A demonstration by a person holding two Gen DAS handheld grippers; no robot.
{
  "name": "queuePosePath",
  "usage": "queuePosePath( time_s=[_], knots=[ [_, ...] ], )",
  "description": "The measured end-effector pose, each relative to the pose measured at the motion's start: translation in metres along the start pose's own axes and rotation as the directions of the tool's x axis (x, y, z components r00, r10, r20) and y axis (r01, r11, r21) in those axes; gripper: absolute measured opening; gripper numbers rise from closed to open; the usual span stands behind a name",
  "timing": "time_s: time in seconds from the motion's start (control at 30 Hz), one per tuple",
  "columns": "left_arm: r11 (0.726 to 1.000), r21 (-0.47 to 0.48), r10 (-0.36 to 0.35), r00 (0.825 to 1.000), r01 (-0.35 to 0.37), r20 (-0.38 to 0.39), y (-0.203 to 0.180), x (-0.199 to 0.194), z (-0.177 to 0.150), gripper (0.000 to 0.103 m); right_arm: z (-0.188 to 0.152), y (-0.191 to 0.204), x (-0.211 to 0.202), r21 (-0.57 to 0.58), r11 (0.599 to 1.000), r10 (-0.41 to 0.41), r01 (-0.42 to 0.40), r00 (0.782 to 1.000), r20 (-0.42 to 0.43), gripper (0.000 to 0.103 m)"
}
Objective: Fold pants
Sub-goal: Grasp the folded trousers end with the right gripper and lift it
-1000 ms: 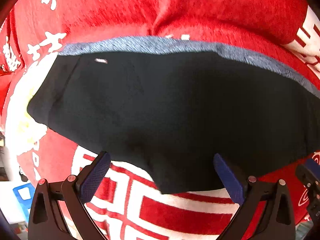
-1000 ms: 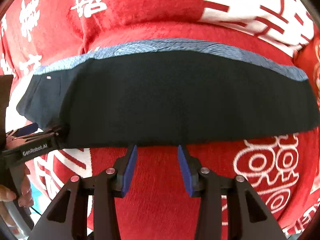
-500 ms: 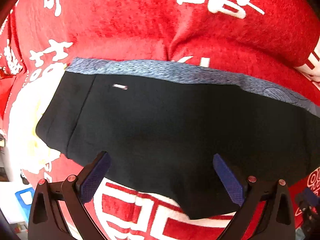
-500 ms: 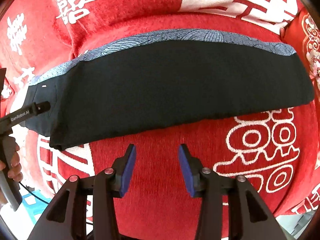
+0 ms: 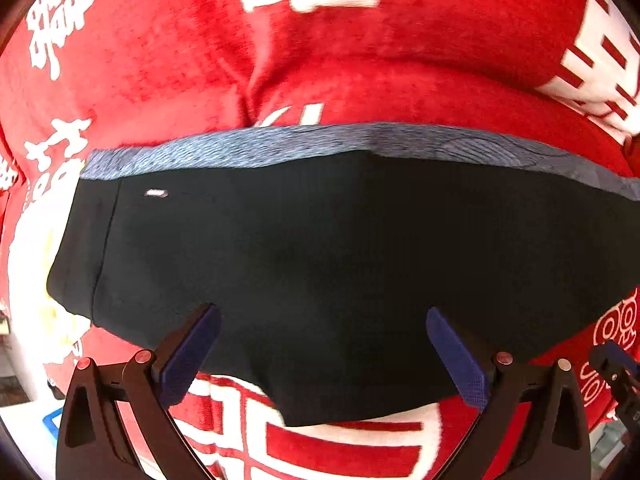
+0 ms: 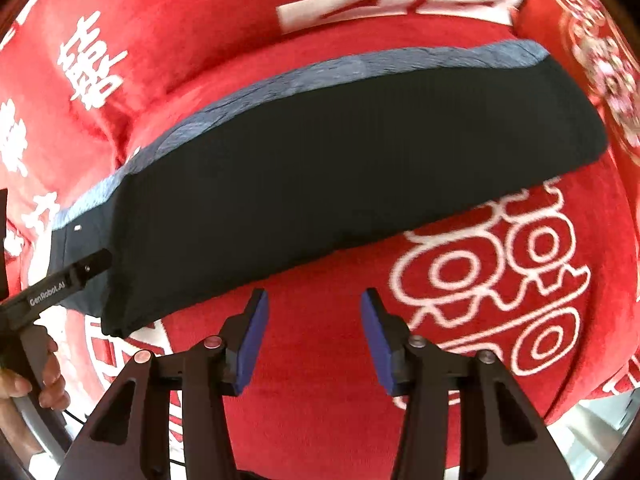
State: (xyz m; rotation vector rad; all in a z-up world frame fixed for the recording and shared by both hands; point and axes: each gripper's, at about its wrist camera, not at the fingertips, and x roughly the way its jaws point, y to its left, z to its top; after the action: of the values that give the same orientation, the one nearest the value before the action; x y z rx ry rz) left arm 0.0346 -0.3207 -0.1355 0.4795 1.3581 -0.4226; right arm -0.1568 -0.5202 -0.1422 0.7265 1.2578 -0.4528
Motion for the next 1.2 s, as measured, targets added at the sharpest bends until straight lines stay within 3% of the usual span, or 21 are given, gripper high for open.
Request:
queuePosePath(
  time_s=[0.1, 0.23, 0.3, 0.83, 1.0, 1.1, 1.2],
  knots=[
    [1.0, 0.031, -0.002, 1.0, 0.002, -0.002, -0.018, -0.002, 0.002, 0.103, -0.002, -0.02, -0.003, 0.046, 0.999, 0.011, -0.011, 1.0, 0.001, 0.052],
    [0.997, 0.078, -0.003, 1.0, 0.003, 0.0, -0.044, -0.004, 0.005, 0.103, -0.006, -0.048, -0.009, 0.132, 0.988, 0.083, -0.084, 0.996, 0.017, 0.054],
    [0.995, 0.098, -0.002, 1.0, 0.002, 0.0, -0.056, -0.005, 0.006, 0.103, -0.007, -0.061, -0.012, 0.162, 0.981, 0.104, -0.107, 0.994, 0.026, 0.059],
    [0.974, 0.225, -0.035, 0.999, 0.034, 0.005, -0.181, -0.015, 0.02, 0.103, -0.005, -0.156, -0.022, 0.327, 0.911, 0.23, -0.251, 0.968, 0.103, 0.059],
    [0.968, 0.247, -0.039, 0.999, 0.036, 0.006, -0.208, -0.015, 0.021, 0.103, -0.003, -0.186, -0.028, 0.357, 0.878, 0.281, -0.32, 0.947, 0.157, 0.059],
    [0.967, 0.254, -0.034, 0.999, 0.033, 0.0, -0.22, -0.009, 0.021, 0.103, 0.0, -0.204, -0.029, 0.397, 0.829, 0.326, -0.394, 0.917, 0.23, 0.059],
    [0.965, 0.262, -0.008, 1.0, 0.013, -0.021, -0.231, 0.003, 0.016, 0.103, 0.005, -0.218, -0.024, 0.434, 0.797, 0.33, -0.419, 0.905, 0.269, 0.059]
  ],
)
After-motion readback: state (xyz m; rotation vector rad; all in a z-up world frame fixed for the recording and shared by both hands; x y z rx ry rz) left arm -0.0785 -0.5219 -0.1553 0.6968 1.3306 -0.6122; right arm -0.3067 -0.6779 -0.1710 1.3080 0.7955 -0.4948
